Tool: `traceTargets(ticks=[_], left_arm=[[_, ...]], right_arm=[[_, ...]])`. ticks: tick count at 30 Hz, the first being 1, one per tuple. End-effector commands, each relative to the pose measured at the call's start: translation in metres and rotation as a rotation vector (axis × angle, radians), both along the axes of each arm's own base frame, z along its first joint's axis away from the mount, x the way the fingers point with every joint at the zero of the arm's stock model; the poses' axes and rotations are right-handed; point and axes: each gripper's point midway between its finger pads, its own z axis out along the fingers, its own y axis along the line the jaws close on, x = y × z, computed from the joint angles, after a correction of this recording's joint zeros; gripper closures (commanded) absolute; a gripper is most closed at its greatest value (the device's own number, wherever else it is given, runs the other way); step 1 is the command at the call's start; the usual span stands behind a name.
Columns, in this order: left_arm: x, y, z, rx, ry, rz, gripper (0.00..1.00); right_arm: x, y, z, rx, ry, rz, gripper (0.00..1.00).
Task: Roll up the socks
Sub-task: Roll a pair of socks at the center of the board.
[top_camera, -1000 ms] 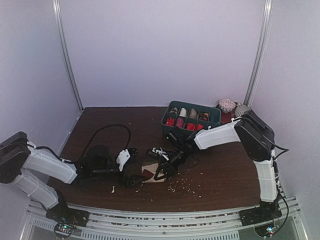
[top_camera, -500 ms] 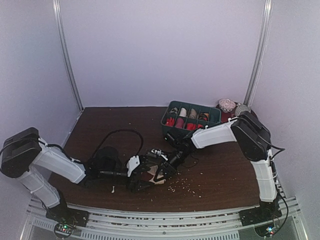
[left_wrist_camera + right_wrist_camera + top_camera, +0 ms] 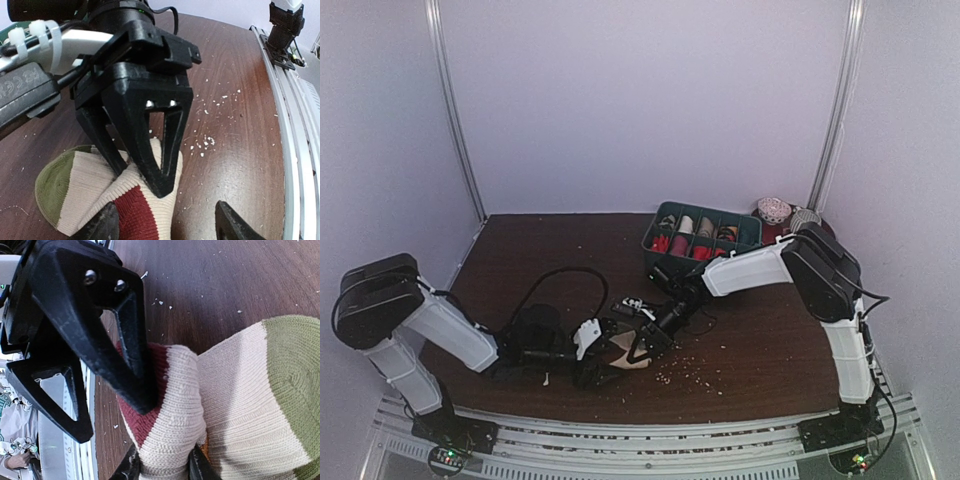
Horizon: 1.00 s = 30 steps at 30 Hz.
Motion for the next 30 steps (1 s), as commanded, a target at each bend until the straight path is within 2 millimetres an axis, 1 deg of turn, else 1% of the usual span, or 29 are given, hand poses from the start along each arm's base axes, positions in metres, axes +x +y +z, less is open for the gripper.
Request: traceTargets(ticks=[1, 5, 7, 8, 13, 14, 15, 17, 19, 21, 22, 23, 24, 25, 26, 27, 29, 30], left_arm=[[0.009, 0.011, -0.024, 0.065, 0.031, 0.080, 0.36], [0.010, 0.015, -0.038, 0.100, 0.050, 0.106, 0.38], [0.011, 0.017, -0.048, 0.130, 0.065, 0.114, 0.41], [0.010, 0.017, -0.052, 0.139, 0.073, 0.111, 0.45], [0.004, 0.019, -0.061, 0.156, 0.119, 0.107, 0.84], [0.004, 0.021, -0.064, 0.168, 0.129, 0.118, 0.94], [0.005, 0.023, -0.068, 0.183, 0.142, 0.132, 1.00], [0.003, 0.028, -0.077, 0.219, 0.185, 0.153, 1.00], [0.002, 0.035, -0.090, 0.269, 0.244, 0.192, 1.00], [-0.001, 0.044, -0.105, 0.330, 0.319, 0.245, 1.00], [-0.004, 0.050, -0.113, 0.364, 0.360, 0.271, 1.00], [-0.007, 0.055, -0.121, 0.403, 0.403, 0.291, 1.00], [-0.010, 0.061, -0.130, 0.438, 0.453, 0.324, 1.00], [-0.015, 0.066, -0.137, 0.471, 0.505, 0.343, 1.00], [-0.019, 0.070, -0.143, 0.493, 0.555, 0.361, 1.00], [-0.024, 0.073, -0.148, 0.502, 0.605, 0.369, 1.00], [-0.033, 0.076, -0.151, 0.491, 0.698, 0.381, 1.00], [-0.038, 0.078, -0.152, 0.485, 0.740, 0.381, 1.00]], right_arm=[[-0.043, -0.083, -0.100, -0.491, 0.131, -0.020, 0.73], [-0.043, -0.084, -0.099, -0.494, 0.124, -0.016, 0.73], [-0.043, -0.084, -0.098, -0.493, 0.124, -0.015, 0.73], [-0.043, -0.084, -0.098, -0.494, 0.124, -0.013, 0.73], [-0.042, -0.083, -0.095, -0.489, 0.119, -0.006, 0.73], [-0.041, -0.082, -0.094, -0.486, 0.114, -0.006, 0.73], [-0.040, -0.082, -0.094, -0.487, 0.109, -0.005, 0.73], [-0.036, -0.079, -0.092, -0.477, 0.092, -0.012, 0.71], [-0.028, -0.071, -0.086, -0.443, 0.064, -0.031, 0.69], [-0.016, -0.059, -0.073, -0.384, 0.008, -0.050, 0.68], [-0.006, -0.051, -0.064, -0.344, -0.043, -0.073, 0.66], [0.005, -0.044, -0.053, -0.304, -0.105, -0.100, 0.57], [0.018, -0.036, -0.040, -0.253, -0.182, -0.129, 0.50], [0.029, -0.030, -0.023, -0.196, -0.255, -0.154, 0.48], [0.038, -0.024, 0.000, -0.131, -0.330, -0.171, 0.48], [0.045, -0.020, 0.016, -0.077, -0.393, -0.184, 0.47], [0.055, -0.017, 0.041, 0.008, -0.509, -0.211, 0.46], [0.055, -0.018, 0.053, 0.049, -0.570, -0.210, 0.45]])
